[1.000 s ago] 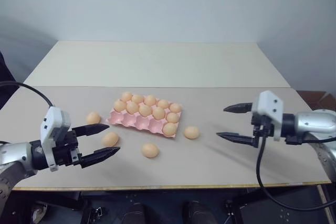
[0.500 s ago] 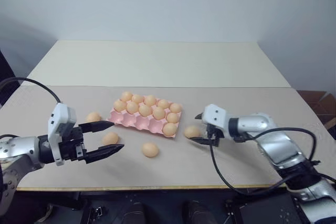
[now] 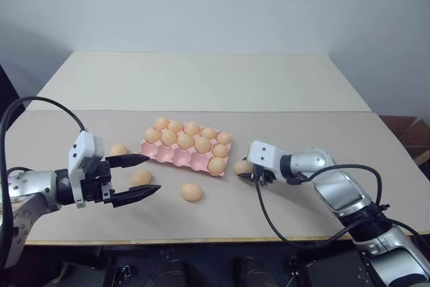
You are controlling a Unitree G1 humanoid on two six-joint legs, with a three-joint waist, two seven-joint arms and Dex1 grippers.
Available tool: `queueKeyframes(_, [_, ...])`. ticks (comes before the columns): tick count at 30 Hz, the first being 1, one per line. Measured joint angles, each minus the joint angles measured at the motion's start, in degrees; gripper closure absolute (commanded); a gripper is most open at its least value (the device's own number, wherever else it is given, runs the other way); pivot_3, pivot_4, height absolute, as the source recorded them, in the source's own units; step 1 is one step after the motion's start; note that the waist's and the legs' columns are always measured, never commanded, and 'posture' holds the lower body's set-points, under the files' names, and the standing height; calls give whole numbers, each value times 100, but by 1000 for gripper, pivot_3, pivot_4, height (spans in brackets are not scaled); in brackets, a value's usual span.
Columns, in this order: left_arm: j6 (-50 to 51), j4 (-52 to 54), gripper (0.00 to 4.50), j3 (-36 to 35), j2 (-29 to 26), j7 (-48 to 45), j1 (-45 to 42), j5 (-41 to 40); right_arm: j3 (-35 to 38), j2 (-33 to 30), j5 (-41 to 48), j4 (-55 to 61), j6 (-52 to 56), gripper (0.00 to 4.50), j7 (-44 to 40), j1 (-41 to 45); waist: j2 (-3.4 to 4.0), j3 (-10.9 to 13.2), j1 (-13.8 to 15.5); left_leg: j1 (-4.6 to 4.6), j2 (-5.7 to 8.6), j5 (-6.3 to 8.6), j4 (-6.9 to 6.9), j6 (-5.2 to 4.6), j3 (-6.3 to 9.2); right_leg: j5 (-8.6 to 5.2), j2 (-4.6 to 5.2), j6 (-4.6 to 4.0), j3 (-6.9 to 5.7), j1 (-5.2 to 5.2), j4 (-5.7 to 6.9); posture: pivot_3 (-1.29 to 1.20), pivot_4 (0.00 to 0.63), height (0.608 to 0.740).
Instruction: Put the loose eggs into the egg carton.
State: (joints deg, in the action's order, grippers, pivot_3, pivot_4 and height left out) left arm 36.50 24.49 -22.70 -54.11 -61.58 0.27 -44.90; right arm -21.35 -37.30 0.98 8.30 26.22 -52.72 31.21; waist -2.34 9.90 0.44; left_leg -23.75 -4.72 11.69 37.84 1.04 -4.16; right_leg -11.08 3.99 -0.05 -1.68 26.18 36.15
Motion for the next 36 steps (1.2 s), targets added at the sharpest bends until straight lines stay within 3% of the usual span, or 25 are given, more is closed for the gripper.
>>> queueKeyframes(7, [-13, -50, 0, -235, -46, -51, 216, 45, 537, 146, 484, 371, 193, 2604, -241, 841, 1, 0, -67, 6, -11, 0, -1, 0, 1, 0, -13, -1, 0, 1, 5, 0, 150, 740])
queueKeyframes(14, [-22, -106, 0, -309, -107, -45, 131, 88, -332, 1621, 193, -420, 24, 2604, -79, 1783, 1, 0, -128, 9, -22, 0, -4, 0, 3, 6, -26, -11, 2, 2, 10, 0, 150, 740])
queueKeyframes(18, [-21, -44, 0, -306, -100, -20, 103, 75, -809, 1866, -336, -1072, -242, 2604, 166, 1855, 1, 0, -89, -6, -8, 0, -3, 1, 0, 8, -3, -11, -6, 5, 1, 0, 150, 740])
queueKeyframes(23, [-21, 26, 0, -311, -79, 28, 249, 80, -889, 1880, -641, -1339, -307, 2604, 285, 1854, 1, 0, -118, -7, -10, 0, -3, 1, -2, 9, -6, -8, -6, 7, 2, 0, 150, 740])
queueKeyframes(31, [-21, 110, 0, -313, -75, 41, 304, 80, -760, 1934, -449, -1064, -233, 29, 40, 1774, 1, 0, -119, 0, -19, 0, -3, 1, 2, 8, -18, -10, -6, 8, 11, 0, 150, 740])
queueKeyframes(36, [-54, 51, 0, -10, -75, -46, 77, 168, -410, 1708, -187, -366, -70, 29, -31, 1536, 1, 0, -76, -5, -14, 0, -3, 1, 1, 8, -9, -9, -10, 5, 3, 0, 150, 740])
